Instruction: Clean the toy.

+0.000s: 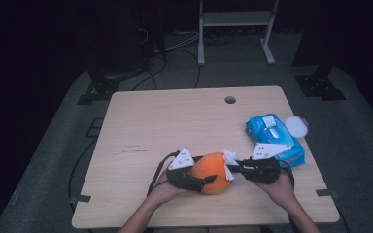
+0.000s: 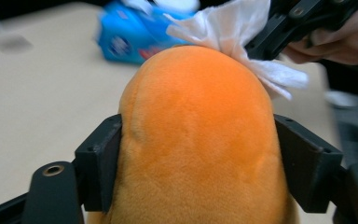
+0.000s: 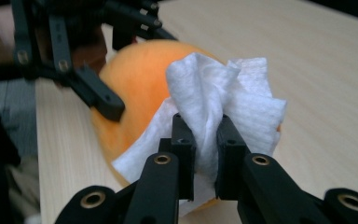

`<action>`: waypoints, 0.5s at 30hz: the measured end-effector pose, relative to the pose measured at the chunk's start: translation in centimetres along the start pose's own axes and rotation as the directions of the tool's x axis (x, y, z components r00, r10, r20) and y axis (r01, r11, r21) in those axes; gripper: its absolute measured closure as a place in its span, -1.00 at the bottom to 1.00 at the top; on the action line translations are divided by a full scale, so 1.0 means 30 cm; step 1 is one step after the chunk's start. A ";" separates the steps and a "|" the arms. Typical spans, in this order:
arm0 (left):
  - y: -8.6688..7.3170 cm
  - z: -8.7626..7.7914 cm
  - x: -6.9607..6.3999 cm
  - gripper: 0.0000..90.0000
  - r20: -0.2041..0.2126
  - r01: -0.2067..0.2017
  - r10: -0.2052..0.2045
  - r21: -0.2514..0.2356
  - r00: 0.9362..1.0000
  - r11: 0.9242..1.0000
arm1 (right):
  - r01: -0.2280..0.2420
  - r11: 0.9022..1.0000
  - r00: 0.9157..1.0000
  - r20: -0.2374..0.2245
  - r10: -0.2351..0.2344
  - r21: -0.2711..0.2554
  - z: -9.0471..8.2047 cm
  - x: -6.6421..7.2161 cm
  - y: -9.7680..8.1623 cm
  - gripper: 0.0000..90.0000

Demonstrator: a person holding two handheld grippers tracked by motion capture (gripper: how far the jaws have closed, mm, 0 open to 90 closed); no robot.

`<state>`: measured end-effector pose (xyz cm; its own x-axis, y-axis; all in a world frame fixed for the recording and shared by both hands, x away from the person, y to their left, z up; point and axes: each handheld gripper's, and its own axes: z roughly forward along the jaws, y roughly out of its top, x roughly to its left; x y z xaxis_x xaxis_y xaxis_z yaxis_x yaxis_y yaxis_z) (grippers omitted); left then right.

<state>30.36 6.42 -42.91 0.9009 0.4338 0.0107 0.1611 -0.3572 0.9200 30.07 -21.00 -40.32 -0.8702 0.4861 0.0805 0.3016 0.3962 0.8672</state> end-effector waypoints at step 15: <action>-0.045 0.022 0.024 -0.85 0.072 0.085 -0.092 0.090 0.993 0.992 | 0.019 0.999 1.000 -0.002 -0.019 0.028 0.004 0.013 -0.013 0.78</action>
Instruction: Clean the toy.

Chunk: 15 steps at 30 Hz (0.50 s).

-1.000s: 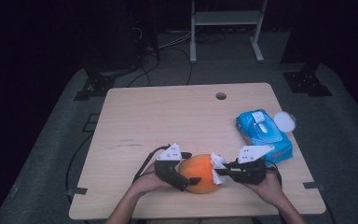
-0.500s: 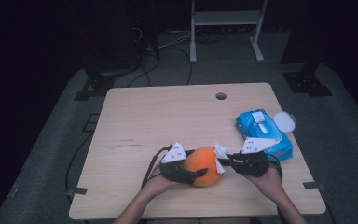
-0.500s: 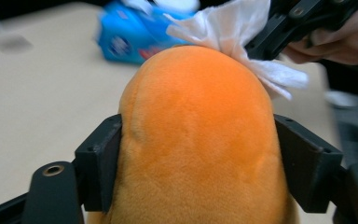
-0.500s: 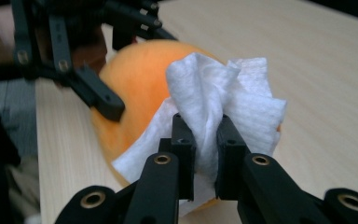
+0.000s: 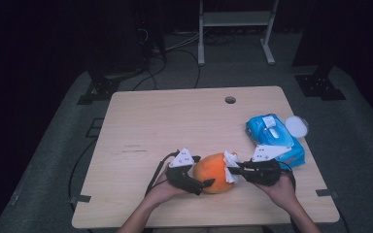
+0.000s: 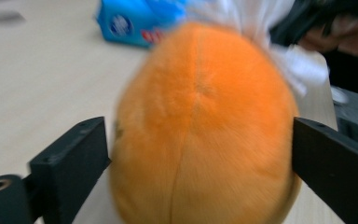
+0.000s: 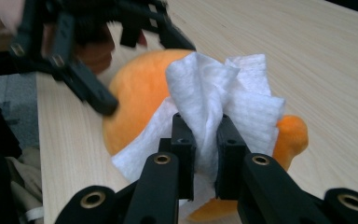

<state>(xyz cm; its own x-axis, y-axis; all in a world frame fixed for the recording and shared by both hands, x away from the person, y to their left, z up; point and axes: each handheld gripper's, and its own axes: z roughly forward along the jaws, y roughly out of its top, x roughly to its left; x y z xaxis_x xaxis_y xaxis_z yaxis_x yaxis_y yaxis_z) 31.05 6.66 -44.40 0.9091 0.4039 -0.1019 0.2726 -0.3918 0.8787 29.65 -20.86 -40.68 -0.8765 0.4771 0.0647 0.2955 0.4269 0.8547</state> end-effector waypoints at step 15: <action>0.011 0.004 -0.038 -0.75 -0.039 -0.119 0.119 0.009 0.992 0.993 | -0.008 1.000 0.998 0.069 0.010 -0.024 0.006 -0.009 0.010 0.78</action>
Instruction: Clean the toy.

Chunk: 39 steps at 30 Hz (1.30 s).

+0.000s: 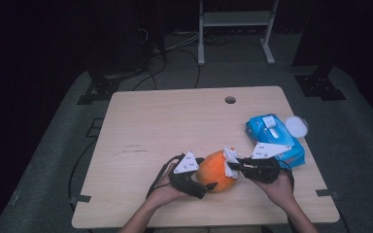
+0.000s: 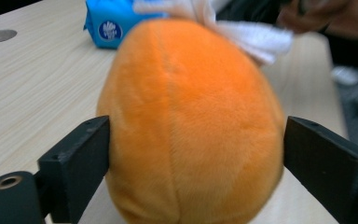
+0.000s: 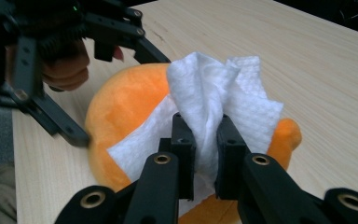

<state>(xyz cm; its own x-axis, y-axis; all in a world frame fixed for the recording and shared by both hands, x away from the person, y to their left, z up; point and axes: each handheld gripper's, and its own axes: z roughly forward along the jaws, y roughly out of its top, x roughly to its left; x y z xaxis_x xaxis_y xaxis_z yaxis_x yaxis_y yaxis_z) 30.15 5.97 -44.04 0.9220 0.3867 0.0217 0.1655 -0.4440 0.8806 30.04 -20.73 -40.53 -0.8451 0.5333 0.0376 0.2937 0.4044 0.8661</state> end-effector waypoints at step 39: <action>0.026 0.010 -0.050 -0.44 -0.015 -0.126 0.126 0.001 0.992 0.992 | 0.144 0.989 0.990 -0.009 -0.144 0.017 0.020 0.146 0.072 0.78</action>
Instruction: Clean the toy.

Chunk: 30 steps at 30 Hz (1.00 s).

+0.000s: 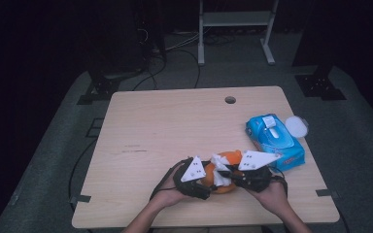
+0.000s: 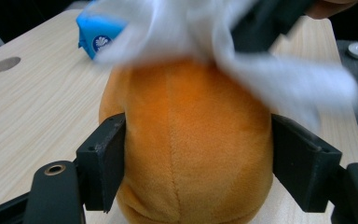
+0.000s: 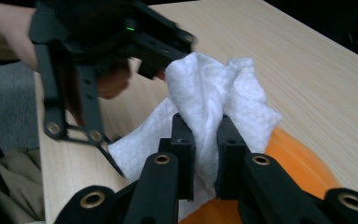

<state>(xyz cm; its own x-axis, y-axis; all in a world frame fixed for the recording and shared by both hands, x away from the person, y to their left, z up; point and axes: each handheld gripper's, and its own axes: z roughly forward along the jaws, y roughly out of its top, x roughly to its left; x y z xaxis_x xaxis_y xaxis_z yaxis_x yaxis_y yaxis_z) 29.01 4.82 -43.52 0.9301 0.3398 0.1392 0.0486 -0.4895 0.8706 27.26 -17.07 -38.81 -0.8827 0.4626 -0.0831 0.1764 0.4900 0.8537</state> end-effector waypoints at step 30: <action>0.015 0.024 -0.036 -0.60 0.015 0.018 -0.017 -0.023 1.000 1.000 | -0.065 0.996 0.993 0.101 0.059 0.056 -0.077 -0.089 -0.024 0.78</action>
<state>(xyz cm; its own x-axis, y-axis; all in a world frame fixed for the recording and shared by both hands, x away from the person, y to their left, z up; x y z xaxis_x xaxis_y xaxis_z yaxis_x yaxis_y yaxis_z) 28.27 3.66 -43.62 0.9345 0.3362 0.1170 0.0566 -0.4647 0.8836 28.48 -20.35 -38.02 -0.8221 0.5631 -0.0843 0.2572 0.4993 0.8274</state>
